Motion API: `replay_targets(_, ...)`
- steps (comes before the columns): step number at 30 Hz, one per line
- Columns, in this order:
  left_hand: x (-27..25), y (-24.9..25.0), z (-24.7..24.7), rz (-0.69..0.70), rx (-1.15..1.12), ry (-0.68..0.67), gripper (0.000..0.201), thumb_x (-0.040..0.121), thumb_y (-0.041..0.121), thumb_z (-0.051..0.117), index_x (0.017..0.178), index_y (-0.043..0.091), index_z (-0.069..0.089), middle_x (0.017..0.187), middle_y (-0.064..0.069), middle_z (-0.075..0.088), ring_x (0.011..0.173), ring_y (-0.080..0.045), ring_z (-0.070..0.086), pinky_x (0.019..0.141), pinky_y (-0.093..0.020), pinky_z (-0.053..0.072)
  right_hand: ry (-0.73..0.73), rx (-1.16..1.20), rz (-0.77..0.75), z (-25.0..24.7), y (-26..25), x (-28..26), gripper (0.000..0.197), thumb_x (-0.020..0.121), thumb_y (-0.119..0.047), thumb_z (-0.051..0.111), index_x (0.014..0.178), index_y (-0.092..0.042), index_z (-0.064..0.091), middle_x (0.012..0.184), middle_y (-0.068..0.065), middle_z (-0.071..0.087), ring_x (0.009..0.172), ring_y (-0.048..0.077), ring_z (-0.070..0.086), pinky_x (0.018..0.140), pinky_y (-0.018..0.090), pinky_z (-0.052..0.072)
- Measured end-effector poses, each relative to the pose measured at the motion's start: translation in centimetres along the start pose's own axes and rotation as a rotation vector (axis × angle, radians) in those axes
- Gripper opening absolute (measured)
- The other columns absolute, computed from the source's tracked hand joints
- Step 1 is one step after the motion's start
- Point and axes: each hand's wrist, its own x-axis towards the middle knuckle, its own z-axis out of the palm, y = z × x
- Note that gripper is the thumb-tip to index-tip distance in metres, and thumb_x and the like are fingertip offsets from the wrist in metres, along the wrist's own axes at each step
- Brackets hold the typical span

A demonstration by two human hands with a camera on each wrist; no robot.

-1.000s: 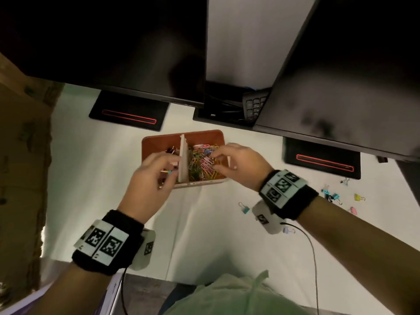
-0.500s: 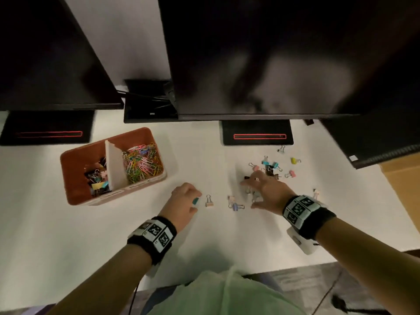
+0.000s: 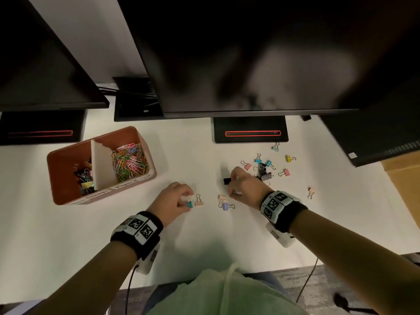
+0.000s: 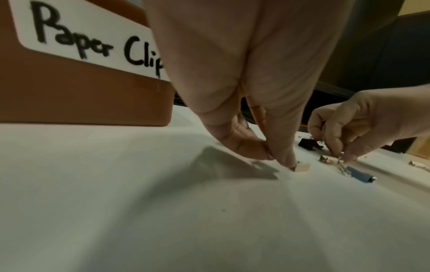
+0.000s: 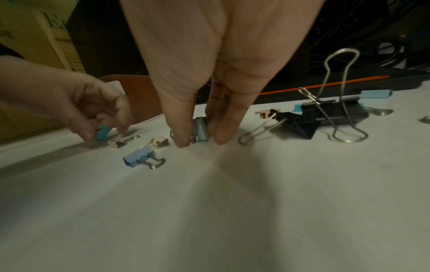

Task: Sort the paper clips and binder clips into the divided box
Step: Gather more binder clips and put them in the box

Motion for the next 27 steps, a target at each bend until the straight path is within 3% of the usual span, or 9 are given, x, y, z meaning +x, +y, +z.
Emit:
replay_targets(3, -0.1, 1.1, 0.4, 0.046, -0.049, -0.068, 0.047, 0.076, 0.001, 0.069, 0.116, 0.024, 0.058, 0.107, 0.006, 0.043, 0.068, -0.008, 0.061, 0.075, -0.007, 0.047, 0.046, -0.022, -0.02, -0.5, 0.1, -0.1, 0.007, 0.083, -0.023, 0.064, 0.085, -0.017, 0.068, 0.117, 0.003, 0.048, 0.092, 0.022, 0.056, 0.077, 0.038, 0.053)
replay_targets(6, 0.5, 1.7, 1.1, 0.064, 0.068, -0.136, 0.049, 0.079, 0.003, 0.066, 0.124, 0.019, 0.055, 0.111, 0.003, 0.038, 0.066, -0.005, 0.053, 0.077, -0.003, 0.042, 0.064, -0.043, -0.012, -1.5, 0.2, 0.3, 0.006, 0.082, -0.025, 0.066, 0.083, -0.02, 0.07, 0.137, -0.001, 0.042, 0.114, 0.021, 0.047, 0.094, 0.039, 0.046)
replay_targets(8, 1.0, 1.8, 1.5, 0.048, 0.125, -0.123, 0.038, 0.079, 0.005, 0.067, 0.116, 0.014, 0.059, 0.109, 0.003, 0.037, 0.067, -0.004, 0.049, 0.085, -0.014, 0.047, 0.004, -0.037, -0.024, -1.7, 0.0, 0.9, 0.005, 0.082, -0.02, 0.066, 0.084, -0.017, 0.07, 0.142, 0.0, 0.041, 0.12, 0.022, 0.044, 0.099, 0.038, 0.043)
replay_targets(10, 1.2, 1.7, 1.8, 0.022, 0.132, -0.07, 0.024, 0.078, 0.006, 0.068, 0.101, 0.009, 0.063, 0.106, 0.003, 0.038, 0.069, -0.004, 0.049, 0.088, -0.025, 0.049, -0.061, -0.04, -0.042, -1.4, -0.1, 1.7, 0.006, 0.082, -0.011, 0.065, 0.085, -0.011, 0.07, 0.132, 0.005, 0.051, 0.114, 0.025, 0.05, 0.094, 0.037, 0.045)
replay_targets(13, 1.2, 1.2, 2.2, 0.014, 0.13, -0.006, 0.016, 0.077, 0.007, 0.071, 0.089, 0.007, 0.061, 0.105, 0.002, 0.039, 0.071, -0.01, 0.05, 0.079, -0.017, 0.045, -0.061, 0.002, -0.016, -1.0, -0.2, 2.3, 0.006, 0.077, -0.006, 0.067, 0.082, -0.009, 0.067, 0.108, 0.006, 0.058, 0.097, 0.026, 0.053, 0.086, 0.038, 0.047)
replay_targets(16, 0.9, 0.7, 2.4, 0.041, 0.137, 0.033, 0.015, 0.077, 0.009, 0.071, 0.084, 0.01, 0.058, 0.101, 0.005, 0.041, 0.07, -0.008, 0.048, 0.07, -0.006, 0.036, -0.074, 0.043, 0.024, -1.1, -0.2, 2.4, 0.015, 0.074, -0.008, 0.071, 0.086, -0.012, 0.063, 0.103, 0.007, 0.056, 0.092, 0.025, 0.053, 0.083, 0.038, 0.048)
replay_targets(21, 0.7, 1.0, 2.4, 0.087, 0.168, 0.008, 0.016, 0.08, 0.012, 0.066, 0.082, 0.017, 0.05, 0.079, 0.006, 0.047, 0.067, -0.009, 0.047, 0.068, -0.025, 0.042, -0.149, 0.138, 0.066, -1.5, 0.0, 1.3, 0.041, 0.079, -0.007, 0.069, 0.114, -0.018, 0.051, 0.112, 0.006, 0.045, 0.092, 0.024, 0.055, 0.085, 0.032, 0.048)
replay_targets(23, 0.7, 1.6, 2.4, 0.085, 0.124, -0.035, 0.017, 0.081, 0.012, 0.065, 0.093, 0.017, 0.053, 0.078, 0.009, 0.048, 0.068, -0.005, 0.047, 0.069, -0.021, 0.039, -0.159, 0.154, 0.058, -1.6, 0.4, 0.3, 0.043, 0.079, -0.007, 0.069, 0.117, -0.02, 0.053, 0.113, 0.005, 0.046, 0.094, 0.022, 0.055, 0.087, 0.029, 0.046)
replay_targets(27, 1.7, 3.5, 3.1, 0.149, 0.166, -0.188, 0.051, 0.084, 0.012, 0.062, 0.13, 0.026, 0.045, 0.096, 0.002, 0.052, 0.082, -0.011, 0.049, 0.081, -0.021, 0.04, -0.23, 0.142, -0.035, -0.9, 0.3, -2.0, 0.043, 0.078, -0.009, 0.07, 0.117, -0.023, 0.058, 0.105, 0.001, 0.043, 0.085, 0.017, 0.051, 0.08, 0.024, 0.041)
